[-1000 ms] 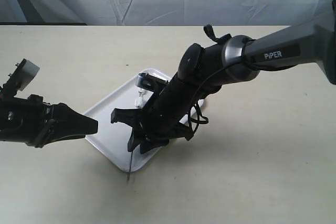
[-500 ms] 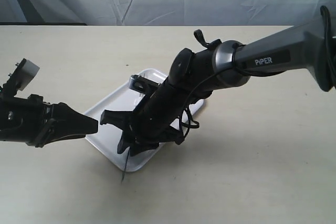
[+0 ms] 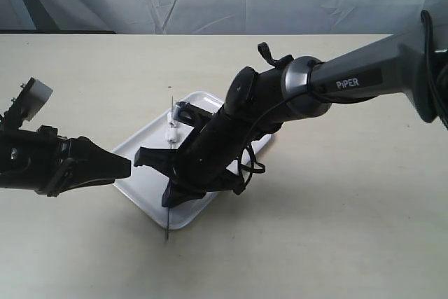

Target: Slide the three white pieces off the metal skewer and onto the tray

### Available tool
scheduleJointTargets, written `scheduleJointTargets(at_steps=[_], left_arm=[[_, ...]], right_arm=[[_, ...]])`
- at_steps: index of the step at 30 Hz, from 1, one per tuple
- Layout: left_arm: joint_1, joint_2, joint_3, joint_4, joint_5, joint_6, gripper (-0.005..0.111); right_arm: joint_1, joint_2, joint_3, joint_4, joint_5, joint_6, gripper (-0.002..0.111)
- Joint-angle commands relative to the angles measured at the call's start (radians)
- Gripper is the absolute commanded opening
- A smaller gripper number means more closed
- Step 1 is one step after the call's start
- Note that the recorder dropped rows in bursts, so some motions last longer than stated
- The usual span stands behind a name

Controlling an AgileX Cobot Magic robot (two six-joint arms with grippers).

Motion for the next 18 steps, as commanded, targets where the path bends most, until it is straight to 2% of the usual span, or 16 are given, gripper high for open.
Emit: scheduleJointTargets(at_steps=[1,8,13,18], left_arm=[[-0.004,0.002,0.002,-0.011,-0.004,0.000,0.046],[-0.004,0.002,0.002,-0.002,-0.013,-0.178,0.046],[-0.004,0.035,0.002,-0.006,-0.033,-0.182,0.046],[-0.004,0.112,0.002,-0.146,-0.063,-0.180,0.046]], right_arm=[[0.001,0.018,0.012,-0.062,-0.004,-0.004,-0.001],[-0.002,-0.072,0.012,-0.229,0.081,0.018,-0.001],[-0.002,-0.151,0.012,-0.375,0.196,0.100,-0.001],[-0.002,-0.237,0.012,-0.435,0.270,0.123,-0.001]])
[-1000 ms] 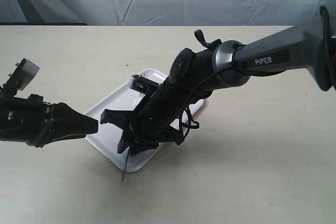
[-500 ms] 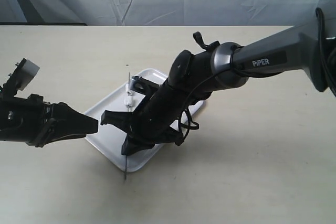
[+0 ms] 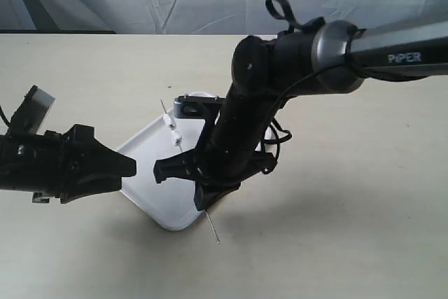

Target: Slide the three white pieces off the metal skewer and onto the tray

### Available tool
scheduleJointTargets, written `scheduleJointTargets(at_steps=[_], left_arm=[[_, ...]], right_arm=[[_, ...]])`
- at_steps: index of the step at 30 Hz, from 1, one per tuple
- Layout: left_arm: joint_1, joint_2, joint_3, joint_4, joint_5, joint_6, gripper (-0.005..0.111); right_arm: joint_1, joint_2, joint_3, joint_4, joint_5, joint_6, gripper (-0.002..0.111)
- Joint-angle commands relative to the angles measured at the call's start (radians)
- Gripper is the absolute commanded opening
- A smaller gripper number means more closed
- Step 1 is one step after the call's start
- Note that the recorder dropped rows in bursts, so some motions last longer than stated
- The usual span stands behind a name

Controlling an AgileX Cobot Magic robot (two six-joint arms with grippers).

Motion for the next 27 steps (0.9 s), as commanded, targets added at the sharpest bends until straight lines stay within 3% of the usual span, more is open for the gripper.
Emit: scheduleJointTargets(at_steps=[1,9,15,27], left_arm=[[-0.004,0.067,0.002,-0.141,-0.021,-0.003,0.046],[-0.004,0.211,0.002,-0.519,-0.183,0.108,0.046],[-0.012,0.319,-0.034,-0.523,-0.237,0.123,0.046],[-0.211,0.441,-0.150,-0.651,-0.265,0.203,0.046]], right_arm=[[-0.002,-0.081,0.004,-0.066,0.070,0.034,-0.001],[-0.002,-0.179,0.054,-0.134,0.167,0.055,-0.001],[-0.002,-0.257,0.139,-0.134,0.150,0.023,-0.001],[-0.002,-0.288,0.205,-0.104,0.127,-0.013,-0.001]])
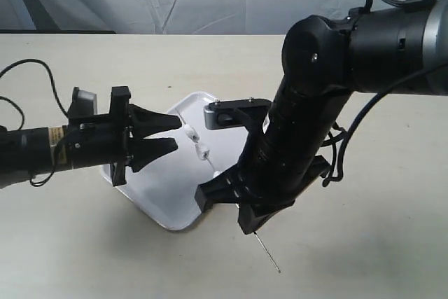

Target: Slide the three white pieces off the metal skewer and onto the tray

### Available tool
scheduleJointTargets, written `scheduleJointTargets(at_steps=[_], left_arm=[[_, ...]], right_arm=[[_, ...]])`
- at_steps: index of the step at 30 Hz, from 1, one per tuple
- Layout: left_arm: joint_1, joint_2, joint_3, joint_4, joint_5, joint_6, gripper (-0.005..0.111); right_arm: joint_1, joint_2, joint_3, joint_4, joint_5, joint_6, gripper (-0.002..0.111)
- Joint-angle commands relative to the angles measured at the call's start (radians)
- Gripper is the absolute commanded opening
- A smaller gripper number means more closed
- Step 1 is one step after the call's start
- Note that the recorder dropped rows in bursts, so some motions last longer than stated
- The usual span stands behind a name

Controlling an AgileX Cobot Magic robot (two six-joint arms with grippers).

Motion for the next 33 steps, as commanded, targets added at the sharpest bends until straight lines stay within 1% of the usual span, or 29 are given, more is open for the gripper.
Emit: scheduleJointTargets(at_steps=[1,4,16,19,20,24,28,33], left_arm=[[-0.070,0.032,-0.050,-0.055,-0.014,0.020,0.046],[-0.083,0.039,-0.066,-0.057,-0.001,0.020,0.046],[-0.084,0.044,-0.070,-0.073,0.007,0.057,0.045],[-0.084,0.044,-0.070,-0.073,0.007,0.057,0.041],[-0.084,0.044,-0.070,-0.073,0.007,0.057,0.035],[-0.084,0.044,-0.074,-0.077,0.007,0.065,0.022],[-0.084,0.044,-0.074,-0.087,0.010,0.065,0.022],[-0.084,0.044,-0.074,-0.122,0.031,0.082,0.022]], right_arm=[[-0.002,-0.014,0.008,0.013,-0.005,-0.016,-0.001],[-0.002,-0.028,0.008,0.013,-0.002,-0.021,-0.001],[-0.002,-0.041,0.008,0.023,-0.006,-0.034,-0.001],[-0.002,-0.041,0.008,0.023,-0.006,-0.034,-0.001],[-0.002,-0.041,0.008,0.023,-0.010,-0.034,-0.001],[-0.002,-0.041,0.011,0.023,-0.012,-0.034,-0.001],[0.000,-0.041,0.010,0.019,-0.012,-0.034,-0.001],[0.009,-0.065,0.055,0.011,-0.028,-0.034,-0.001]])
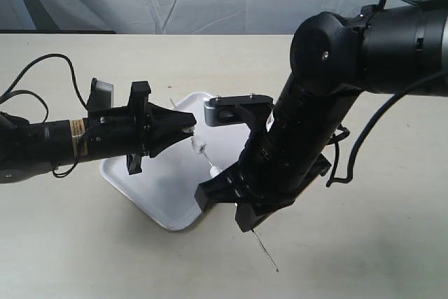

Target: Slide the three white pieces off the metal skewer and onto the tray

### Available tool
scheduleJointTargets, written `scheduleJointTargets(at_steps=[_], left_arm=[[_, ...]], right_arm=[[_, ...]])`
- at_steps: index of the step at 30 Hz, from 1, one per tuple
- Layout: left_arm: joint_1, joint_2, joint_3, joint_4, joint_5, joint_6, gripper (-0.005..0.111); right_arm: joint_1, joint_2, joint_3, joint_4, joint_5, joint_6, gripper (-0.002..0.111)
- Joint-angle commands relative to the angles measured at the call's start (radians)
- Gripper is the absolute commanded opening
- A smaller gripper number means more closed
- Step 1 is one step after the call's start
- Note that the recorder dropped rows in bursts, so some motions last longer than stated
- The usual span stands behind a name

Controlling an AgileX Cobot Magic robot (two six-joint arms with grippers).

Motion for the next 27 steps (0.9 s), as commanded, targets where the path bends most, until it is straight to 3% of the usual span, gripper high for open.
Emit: scheduleJointTargets(at_steps=[1,9,20,27], left_arm=[[-0.006,0.004,-0.006,-0.046,0.018,0.013,0.022],[0.007,0.004,-0.006,-0.116,0.035,0.041,0.022],[0.090,0.004,-0.006,-0.067,0.039,0.041,0.022],[0.044,0.004,-0.006,0.109,0.269,0.096,0.022]], right_arm=[[0.007,-0.034,0.039,-0.011,-0.004,-0.007,-0.001],[0.007,-0.120,0.127,-0.028,-0.014,-0.007,-0.001],[0.007,-0.171,0.168,-0.028,-0.003,-0.007,-0.001],[0.007,-0.171,0.168,-0.034,-0.020,-0.007,-0.001]])
